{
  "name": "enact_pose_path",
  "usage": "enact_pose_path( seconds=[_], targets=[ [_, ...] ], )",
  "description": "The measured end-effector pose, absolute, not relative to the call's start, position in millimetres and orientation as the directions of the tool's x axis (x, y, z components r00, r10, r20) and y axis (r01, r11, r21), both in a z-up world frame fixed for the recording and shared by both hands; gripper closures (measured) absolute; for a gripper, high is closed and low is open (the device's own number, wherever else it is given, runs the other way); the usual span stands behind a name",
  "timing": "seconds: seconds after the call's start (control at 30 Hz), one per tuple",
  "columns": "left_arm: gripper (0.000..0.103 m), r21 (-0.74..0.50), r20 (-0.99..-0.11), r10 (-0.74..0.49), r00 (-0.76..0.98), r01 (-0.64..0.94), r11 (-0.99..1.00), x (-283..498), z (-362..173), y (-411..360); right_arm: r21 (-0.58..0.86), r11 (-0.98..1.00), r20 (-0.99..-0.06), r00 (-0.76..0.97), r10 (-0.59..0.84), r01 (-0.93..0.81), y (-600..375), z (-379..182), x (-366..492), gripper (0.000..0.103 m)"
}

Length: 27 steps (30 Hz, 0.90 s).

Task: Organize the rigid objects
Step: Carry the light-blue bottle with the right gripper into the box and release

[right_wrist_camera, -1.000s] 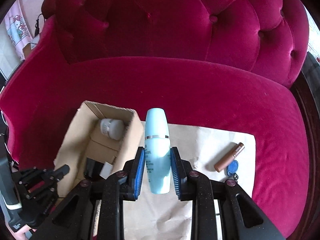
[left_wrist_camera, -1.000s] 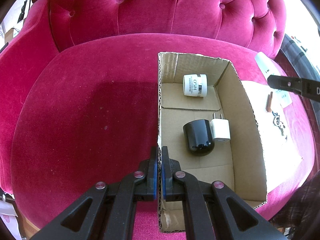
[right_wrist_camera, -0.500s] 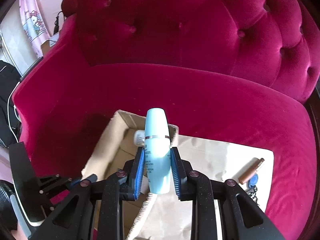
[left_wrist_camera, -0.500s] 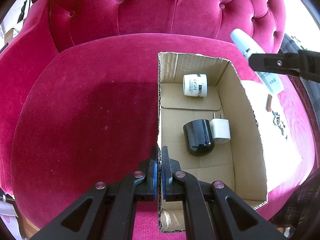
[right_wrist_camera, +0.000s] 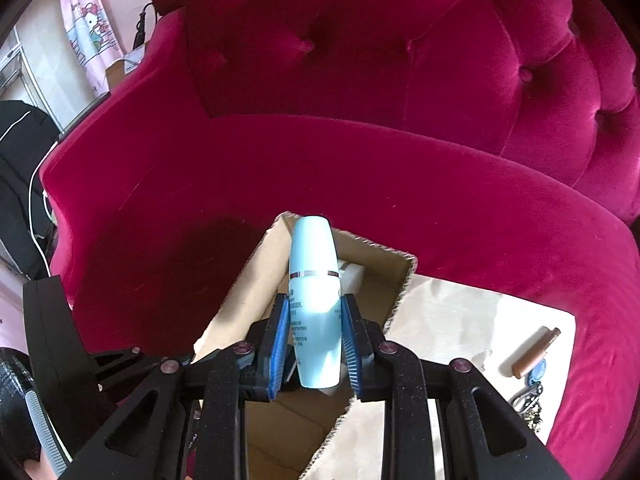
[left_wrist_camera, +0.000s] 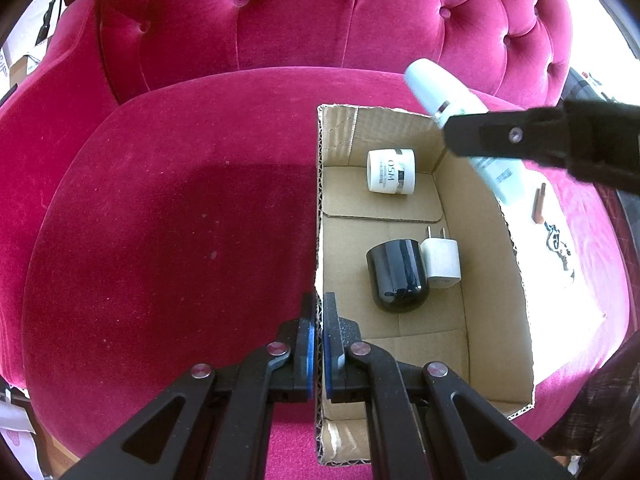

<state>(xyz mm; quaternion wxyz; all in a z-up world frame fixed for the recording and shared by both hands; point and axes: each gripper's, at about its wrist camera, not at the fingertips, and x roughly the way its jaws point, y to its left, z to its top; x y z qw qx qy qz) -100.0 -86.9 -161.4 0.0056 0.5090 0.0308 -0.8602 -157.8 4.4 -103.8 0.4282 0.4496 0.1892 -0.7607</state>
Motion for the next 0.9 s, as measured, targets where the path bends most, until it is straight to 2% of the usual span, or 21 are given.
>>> enact_pose_path(
  seconds=[0.5, 0.77, 0.8, 0.9],
  targets=[
    [0.1, -0.049, -0.876, 0.022, -0.482, 0.043, -0.998, -98.2, -160.4, -87.1, 0.124, -0.519, -0.888, -0.138, -0.438, 0.846, -8.7, -141.8, -150.7, 0.076],
    [0.1, -0.049, -0.876, 0.022, -0.482, 0.042, -0.998, -98.1, -160.4, -87.6, 0.127, -0.518, -0.888, -0.136, -0.439, 0.846, -8.5, -142.1, -149.8, 0.075],
    [0.1, -0.049, -0.876, 0.023, -0.482, 0.043, -0.998, -98.0, -160.4, -87.6, 0.122, -0.525, -0.889, -0.143, -0.435, 0.842, -8.0, -142.4, -150.7, 0.074],
    [0.1, -0.047, -0.876, 0.021, -0.483, 0.043, -0.998, -96.6, -159.6, -86.8, 0.108, -0.543, -0.882, -0.172, -0.439, 0.833, -4.7, -139.9, -153.6, 0.045]
  ],
)
